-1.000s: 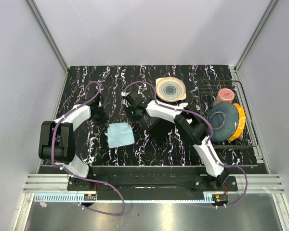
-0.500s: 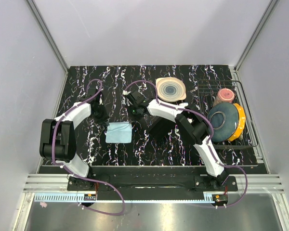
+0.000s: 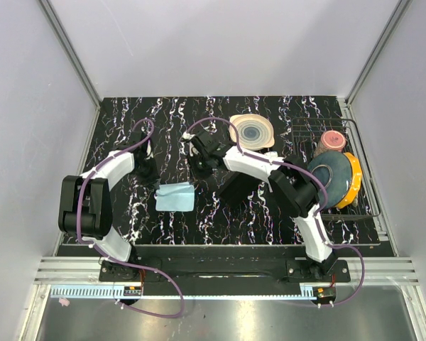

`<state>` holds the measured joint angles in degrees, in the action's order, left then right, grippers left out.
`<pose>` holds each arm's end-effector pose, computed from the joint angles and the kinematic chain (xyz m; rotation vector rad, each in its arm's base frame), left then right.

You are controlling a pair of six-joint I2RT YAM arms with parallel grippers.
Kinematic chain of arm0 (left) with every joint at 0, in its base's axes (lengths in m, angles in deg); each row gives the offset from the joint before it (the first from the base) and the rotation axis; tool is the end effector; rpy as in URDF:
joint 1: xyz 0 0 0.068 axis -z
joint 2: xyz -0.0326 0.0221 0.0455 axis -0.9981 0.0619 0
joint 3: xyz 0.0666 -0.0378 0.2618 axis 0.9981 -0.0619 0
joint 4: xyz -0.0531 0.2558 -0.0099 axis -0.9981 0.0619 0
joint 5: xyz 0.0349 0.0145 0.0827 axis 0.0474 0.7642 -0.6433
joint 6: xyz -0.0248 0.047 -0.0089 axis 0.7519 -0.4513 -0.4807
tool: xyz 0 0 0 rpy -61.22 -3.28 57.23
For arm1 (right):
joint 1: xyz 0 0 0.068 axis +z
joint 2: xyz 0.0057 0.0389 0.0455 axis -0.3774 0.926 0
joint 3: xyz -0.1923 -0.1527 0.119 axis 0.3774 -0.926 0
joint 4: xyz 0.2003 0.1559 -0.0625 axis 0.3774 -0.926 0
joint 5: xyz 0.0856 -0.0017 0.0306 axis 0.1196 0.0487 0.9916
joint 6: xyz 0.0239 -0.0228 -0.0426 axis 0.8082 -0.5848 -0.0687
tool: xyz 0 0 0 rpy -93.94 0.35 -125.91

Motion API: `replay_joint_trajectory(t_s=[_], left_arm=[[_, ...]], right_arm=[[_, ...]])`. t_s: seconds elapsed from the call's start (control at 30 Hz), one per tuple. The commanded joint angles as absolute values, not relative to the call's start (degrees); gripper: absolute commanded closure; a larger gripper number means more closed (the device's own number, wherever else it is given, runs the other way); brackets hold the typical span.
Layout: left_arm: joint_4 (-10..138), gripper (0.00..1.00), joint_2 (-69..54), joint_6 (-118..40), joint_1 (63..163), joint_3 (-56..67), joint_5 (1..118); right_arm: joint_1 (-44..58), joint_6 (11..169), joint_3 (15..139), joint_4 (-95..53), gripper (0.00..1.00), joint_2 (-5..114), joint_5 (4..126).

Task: Organize the sunglasses
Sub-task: Fold the glasses cleaning cloth at the center of the board.

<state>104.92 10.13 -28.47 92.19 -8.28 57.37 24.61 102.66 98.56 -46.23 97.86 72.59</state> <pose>0.2984 -0.0339 0.1833 -0.3953 2.8485 -0.2549 0.3225 0.3563 0.1847 -0.7359 2.5292 0.7663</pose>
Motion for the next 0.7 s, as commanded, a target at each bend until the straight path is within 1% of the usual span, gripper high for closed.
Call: replay_joint_trajectory(t_s=[0.0,0.3,0.67], left_arm=[[105.62,1.0,9.69,-31.94,92.25,-5.85,57.17],[106.93,1.0,10.83,-34.41,92.25,-4.53,59.1],[108.16,1.0,12.85,-33.0,92.25,-7.69,60.34]], right_arm=[[24.23,103.22,96.43,-46.17,1.0,94.16,75.6],[24.41,104.27,92.56,-44.95,1.0,93.89,79.73],[24.32,105.24,89.92,-43.36,1.0,93.54,82.54]])
